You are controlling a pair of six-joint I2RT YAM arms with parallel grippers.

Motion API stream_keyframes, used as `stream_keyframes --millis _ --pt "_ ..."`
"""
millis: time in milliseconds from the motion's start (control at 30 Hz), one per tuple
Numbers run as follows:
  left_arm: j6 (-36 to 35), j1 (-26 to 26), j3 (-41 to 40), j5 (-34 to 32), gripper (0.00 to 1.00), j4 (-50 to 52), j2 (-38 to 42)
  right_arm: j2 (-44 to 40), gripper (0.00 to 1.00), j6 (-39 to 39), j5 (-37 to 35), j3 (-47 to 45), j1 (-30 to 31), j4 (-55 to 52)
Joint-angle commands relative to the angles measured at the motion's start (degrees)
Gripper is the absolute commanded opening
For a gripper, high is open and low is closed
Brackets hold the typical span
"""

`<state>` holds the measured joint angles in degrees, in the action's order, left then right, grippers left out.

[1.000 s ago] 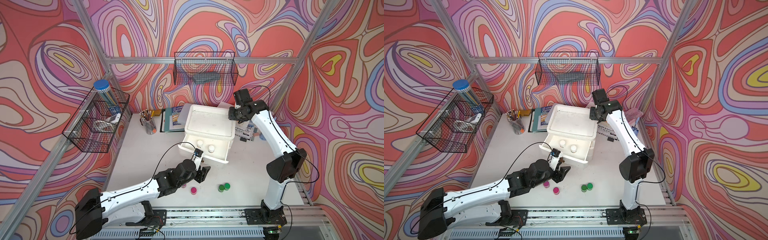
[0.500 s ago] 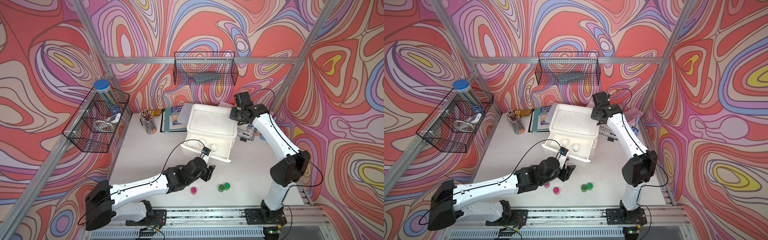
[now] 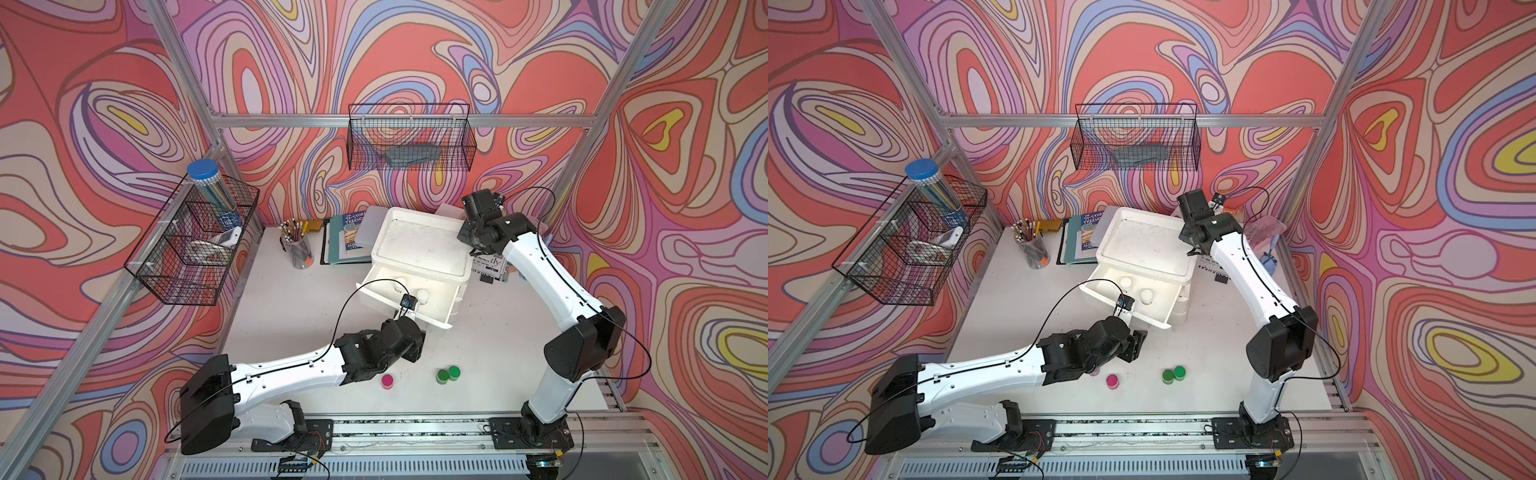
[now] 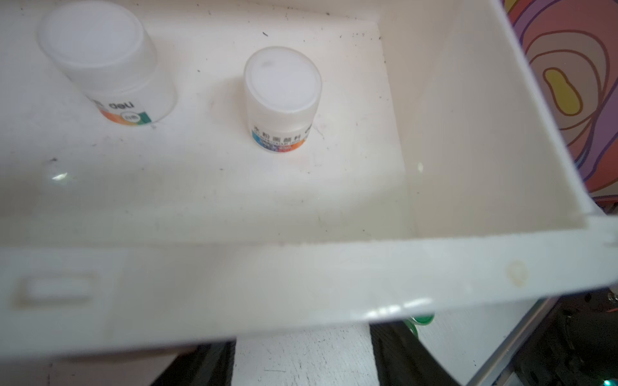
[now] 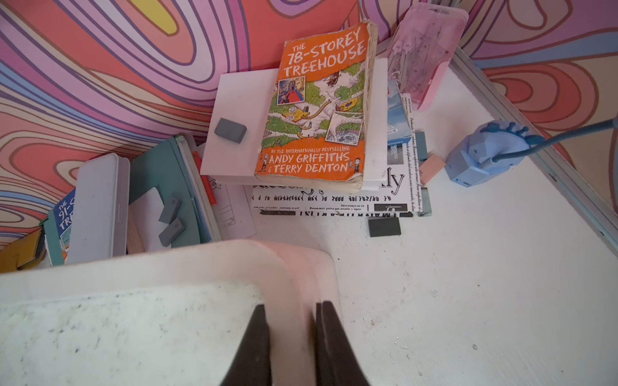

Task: Put the paint cans in the drawer according to color
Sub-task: Close the drawer in the storage box.

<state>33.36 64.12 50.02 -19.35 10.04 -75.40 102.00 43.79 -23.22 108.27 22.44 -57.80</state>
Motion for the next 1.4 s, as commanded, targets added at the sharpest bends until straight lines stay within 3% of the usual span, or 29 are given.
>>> stream_keyframes --millis 0,233,533,833,933,1367 --pt "0.12 -1.71 5.27 -4.31 0.62 -18.04 -2.12 -2.50 0.00 14.25 4.77 -0.20 3.50 2.16" --pt "2.75 -1.19 6.10 -4.54 0.61 -21.32 -1.36 -3.25 0.00 14.65 4.33 -2.07 3.50 2.38" --pt "1.15 -1.89 8.15 -6.52 0.60 -14.41 -3.22 -3.56 0.00 14.80 5.20 -2.84 3.58 3.33" --pt "-7.29 -2.10 -3.69 0.36 0.55 -13.65 9.31 -3.56 0.00 12.71 5.72 -3.04 3.50 4.02" --pt "-9.39 -2.49 -7.27 -0.58 0.58 -14.37 11.41 -3.56 0.00 12.35 5.90 -3.30 3.49 4.31" --pt "-15.84 -7.89 -0.05 -1.90 0.61 -21.83 -0.51 -4.52 0.00 12.45 6.26 -4.65 3.51 4.62"
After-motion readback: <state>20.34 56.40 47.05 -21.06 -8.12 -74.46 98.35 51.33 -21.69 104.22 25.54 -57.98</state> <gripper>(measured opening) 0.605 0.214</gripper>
